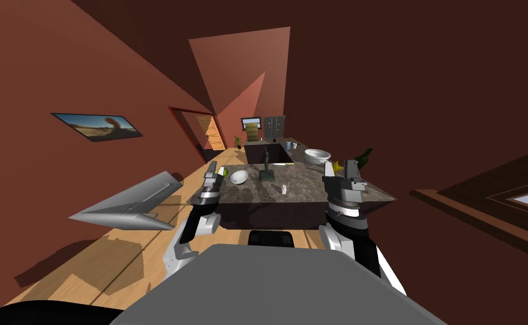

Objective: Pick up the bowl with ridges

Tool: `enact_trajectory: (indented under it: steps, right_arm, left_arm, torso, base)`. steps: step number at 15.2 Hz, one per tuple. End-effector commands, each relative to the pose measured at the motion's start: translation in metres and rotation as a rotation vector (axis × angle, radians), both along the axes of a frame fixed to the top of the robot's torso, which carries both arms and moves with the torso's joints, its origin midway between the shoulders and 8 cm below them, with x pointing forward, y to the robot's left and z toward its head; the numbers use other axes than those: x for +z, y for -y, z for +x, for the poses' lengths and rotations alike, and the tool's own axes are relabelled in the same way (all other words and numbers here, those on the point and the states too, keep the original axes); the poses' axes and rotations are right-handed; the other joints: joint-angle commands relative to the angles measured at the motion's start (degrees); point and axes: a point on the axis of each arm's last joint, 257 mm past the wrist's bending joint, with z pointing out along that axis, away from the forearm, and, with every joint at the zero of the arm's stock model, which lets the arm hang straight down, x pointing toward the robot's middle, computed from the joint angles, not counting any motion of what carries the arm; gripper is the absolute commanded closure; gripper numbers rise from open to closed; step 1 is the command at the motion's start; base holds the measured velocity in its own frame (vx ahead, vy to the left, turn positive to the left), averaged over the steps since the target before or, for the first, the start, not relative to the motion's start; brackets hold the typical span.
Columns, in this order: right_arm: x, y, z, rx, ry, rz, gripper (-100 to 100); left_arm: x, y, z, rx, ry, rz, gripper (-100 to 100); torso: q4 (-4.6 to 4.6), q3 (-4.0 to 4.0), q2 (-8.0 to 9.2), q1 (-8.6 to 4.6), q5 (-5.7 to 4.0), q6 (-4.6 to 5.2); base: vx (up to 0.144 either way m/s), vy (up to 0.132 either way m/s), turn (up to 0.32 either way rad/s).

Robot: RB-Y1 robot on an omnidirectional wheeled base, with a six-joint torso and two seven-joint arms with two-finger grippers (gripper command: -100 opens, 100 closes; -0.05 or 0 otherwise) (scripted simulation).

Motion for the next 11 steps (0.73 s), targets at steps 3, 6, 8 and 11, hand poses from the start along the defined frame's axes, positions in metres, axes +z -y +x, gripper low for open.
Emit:
enact_trajectory:
  steps: [3,6,8,11]
  right_arm:
    - [0.000,0.000,0.000,0.000,0.000,0.000,0]
    - [0.000,0.000,0.000,0.000,0.000,0.000,0]
    - [0.000,0.000,0.000,0.000,0.000,0.000,0]
    - [0.000,0.000,0.000,0.000,0.000,0.000,0]
  left_arm:
    - [-0.020,-0.005,0.020,-0.020,-0.092,-0.022,-100]
    - [-0.033,-0.009,0.032,-0.029,-0.152,-0.037,-100]
    - [-0.043,-0.012,0.042,-0.041,-0.193,-0.051,-100]
    - [-0.057,-0.016,0.053,-0.046,-0.254,-0.069,-100]
  torso:
    - [0.00,0.00,0.00,0.00,0.00,0.01]
    - [0.00,0.00,-0.01,-0.01,0.00,0.00]
    - [0.00,-0.01,-0.01,-0.01,0.00,-0.01]
    - [0.00,0.00,-0.01,0.00,0.00,-0.01]
  base:
    - [-0.016,-0.012,-0.048]
    - [-0.010,-0.012,-0.038]
    - [-0.010,-0.011,-0.032]
    - [-0.011,-0.011,-0.042]
